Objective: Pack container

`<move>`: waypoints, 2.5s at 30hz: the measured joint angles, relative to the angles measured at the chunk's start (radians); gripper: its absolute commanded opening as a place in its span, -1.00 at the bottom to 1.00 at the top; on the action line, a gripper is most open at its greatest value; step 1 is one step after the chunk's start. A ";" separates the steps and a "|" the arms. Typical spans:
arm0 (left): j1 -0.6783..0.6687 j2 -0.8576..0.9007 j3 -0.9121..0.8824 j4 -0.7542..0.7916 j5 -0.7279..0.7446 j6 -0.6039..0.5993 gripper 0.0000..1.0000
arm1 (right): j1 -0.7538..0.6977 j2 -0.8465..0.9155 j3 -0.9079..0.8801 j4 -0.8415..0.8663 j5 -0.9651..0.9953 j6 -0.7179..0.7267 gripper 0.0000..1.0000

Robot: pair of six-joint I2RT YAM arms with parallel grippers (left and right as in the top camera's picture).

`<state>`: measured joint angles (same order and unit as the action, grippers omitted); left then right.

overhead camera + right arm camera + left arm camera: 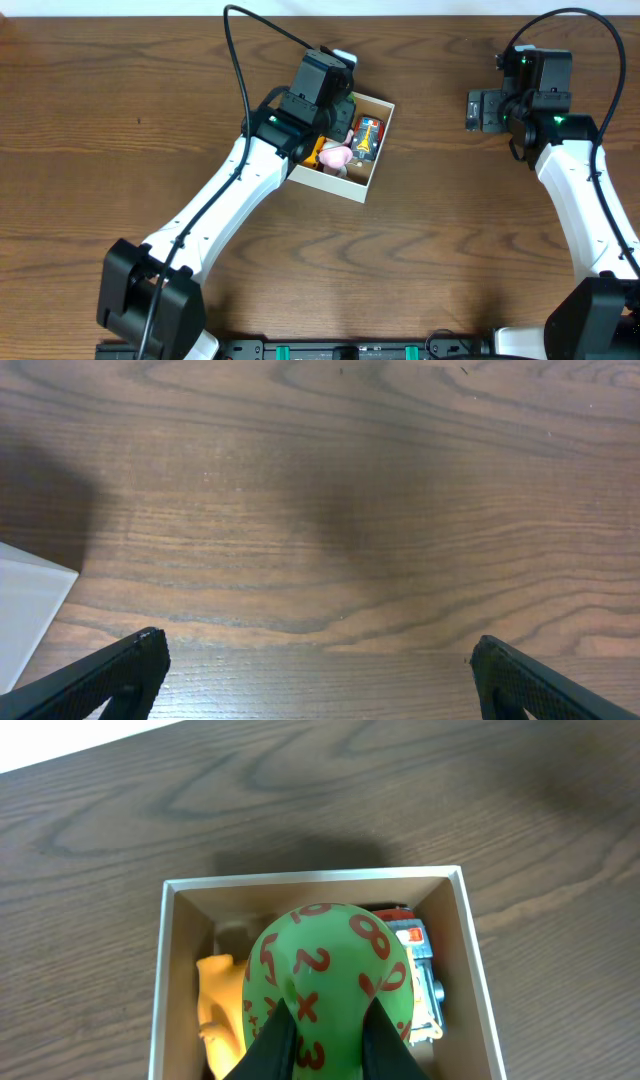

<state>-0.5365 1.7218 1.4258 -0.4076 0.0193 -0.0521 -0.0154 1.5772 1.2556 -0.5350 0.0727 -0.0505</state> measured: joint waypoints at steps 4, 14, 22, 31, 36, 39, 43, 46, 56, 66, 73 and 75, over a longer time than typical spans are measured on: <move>0.000 0.034 0.000 0.026 0.000 0.000 -0.69 | 0.000 0.000 0.000 0.000 0.000 0.000 0.99; 0.000 0.141 0.000 0.068 0.000 -0.002 0.91 | 0.000 0.000 0.000 0.000 0.000 0.000 0.99; 0.000 0.148 0.000 0.094 0.000 -0.008 0.69 | 0.000 0.000 0.000 0.000 0.000 0.000 0.98; 0.000 0.148 0.000 0.115 0.000 -0.009 -0.52 | 0.000 0.000 0.000 0.000 0.000 0.000 0.98; 0.000 0.148 0.000 0.142 0.000 -0.006 -0.88 | 0.000 0.000 0.000 0.000 0.000 0.000 0.99; 0.000 0.148 0.000 0.164 0.000 -0.003 -0.88 | 0.000 0.000 0.000 0.000 0.000 0.000 0.99; 0.000 0.148 0.000 0.174 0.000 -0.003 -0.88 | 0.000 0.000 0.000 0.000 0.000 0.000 0.98; 0.000 0.154 0.000 0.180 0.000 -0.003 -0.88 | 0.000 0.000 0.000 0.000 0.000 0.000 0.98; 0.002 0.258 0.000 0.187 -0.003 -0.003 -0.88 | 0.000 0.000 0.000 0.000 0.000 0.000 0.99; 0.010 0.313 0.021 0.172 -0.008 -0.003 -0.88 | 0.000 0.000 0.000 0.000 0.000 0.000 0.99; 0.010 0.298 0.023 0.132 -0.006 -0.003 -0.88 | 0.000 0.000 0.000 0.000 0.000 0.000 0.98; 0.009 0.287 0.022 0.116 -0.005 -0.003 -0.87 | 0.000 0.000 0.000 0.000 0.000 0.000 0.98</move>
<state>-0.5274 2.0087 1.4479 -0.2920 0.0143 -0.0555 -0.0154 1.5772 1.2556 -0.5350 0.0723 -0.0505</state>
